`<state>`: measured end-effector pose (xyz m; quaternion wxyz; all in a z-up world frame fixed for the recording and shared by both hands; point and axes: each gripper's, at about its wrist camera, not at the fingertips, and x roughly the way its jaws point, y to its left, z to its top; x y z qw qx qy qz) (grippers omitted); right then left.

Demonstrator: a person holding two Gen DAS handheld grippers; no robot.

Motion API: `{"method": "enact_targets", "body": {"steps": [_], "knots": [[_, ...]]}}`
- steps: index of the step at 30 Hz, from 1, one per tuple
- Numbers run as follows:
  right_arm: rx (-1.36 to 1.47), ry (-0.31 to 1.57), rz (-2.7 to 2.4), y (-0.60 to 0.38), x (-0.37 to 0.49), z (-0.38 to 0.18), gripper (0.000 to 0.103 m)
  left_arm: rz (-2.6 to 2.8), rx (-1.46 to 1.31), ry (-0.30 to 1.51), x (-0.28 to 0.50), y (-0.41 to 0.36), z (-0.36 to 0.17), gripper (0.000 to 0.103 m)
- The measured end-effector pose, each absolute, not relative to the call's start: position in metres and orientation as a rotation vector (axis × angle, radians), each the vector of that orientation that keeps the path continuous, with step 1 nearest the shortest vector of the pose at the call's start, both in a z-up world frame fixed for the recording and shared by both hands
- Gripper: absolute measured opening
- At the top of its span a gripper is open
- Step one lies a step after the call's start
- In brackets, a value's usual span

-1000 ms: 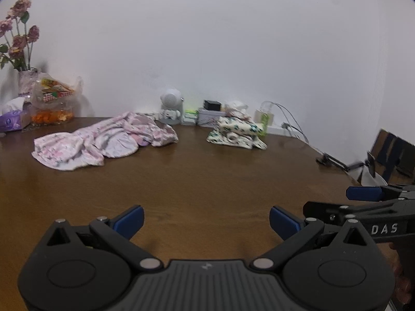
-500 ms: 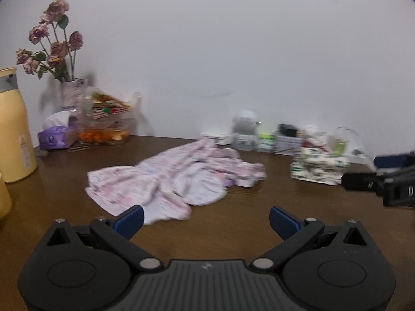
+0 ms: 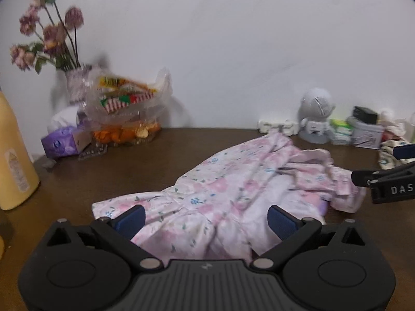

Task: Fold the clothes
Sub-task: 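Move both tools to the pink floral dress and close both on its fabric, then lift the pink floral dress with both grippers, shaking it out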

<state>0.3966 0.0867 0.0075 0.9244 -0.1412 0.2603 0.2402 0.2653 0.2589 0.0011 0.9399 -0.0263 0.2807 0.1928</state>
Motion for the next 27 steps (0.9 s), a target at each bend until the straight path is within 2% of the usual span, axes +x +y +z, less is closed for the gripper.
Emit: {"method": "enact_targets", "body": {"steps": [4,7,9,10,11,12,13,14,15,17,19,23,27], "knots": [[-0.275,0.549,0.535,0.101,0.414,-0.006,0.094,0.382,-0.048,0.612,0.277,0.273,-0.02,0.091],[-0.255,0.539,0.529,0.103,0.423,-0.013,0.081,0.379,-0.005,0.637,0.283,0.277,-0.029,0.091],[-0.242,0.532,0.526,0.104,0.428,-0.018,0.064,0.368,-0.017,0.645,0.286,0.283,-0.033,0.089],[-0.235,0.529,0.524,0.105,0.431,-0.02,0.057,0.365,-0.02,0.645,0.287,0.285,-0.033,0.085],[-0.228,0.526,0.522,0.106,0.434,-0.022,0.042,0.361,-0.023,0.645,0.288,0.288,-0.033,0.081],[-0.221,0.523,0.52,0.106,0.437,-0.024,0.03,0.358,-0.022,0.645,0.289,0.29,-0.033,0.073],[-0.227,0.518,0.517,0.108,0.438,-0.026,0.026,0.351,-0.031,0.649,0.29,0.293,-0.033,0.059],[-0.231,0.52,0.517,0.108,0.439,-0.028,0.017,0.342,-0.048,0.655,0.29,0.296,-0.034,0.045],[-0.216,0.524,0.522,0.106,0.439,-0.029,0.008,0.332,-0.068,0.658,0.289,0.299,-0.035,0.04],[-0.173,0.531,0.534,0.1,0.437,-0.032,0.005,0.319,-0.099,0.656,0.287,0.302,-0.035,0.023],[-0.124,0.534,0.543,0.092,0.433,-0.034,0.002,0.323,-0.094,0.637,0.283,0.301,-0.031,0.01],[-0.059,0.49,0.533,0.067,0.41,-0.024,0.002,0.316,-0.087,0.562,0.265,0.297,-0.014,0.007],[-0.001,0.408,0.51,0.025,0.382,0.011,0.001,0.294,-0.127,0.451,0.228,0.288,0.018,0.007]]}}
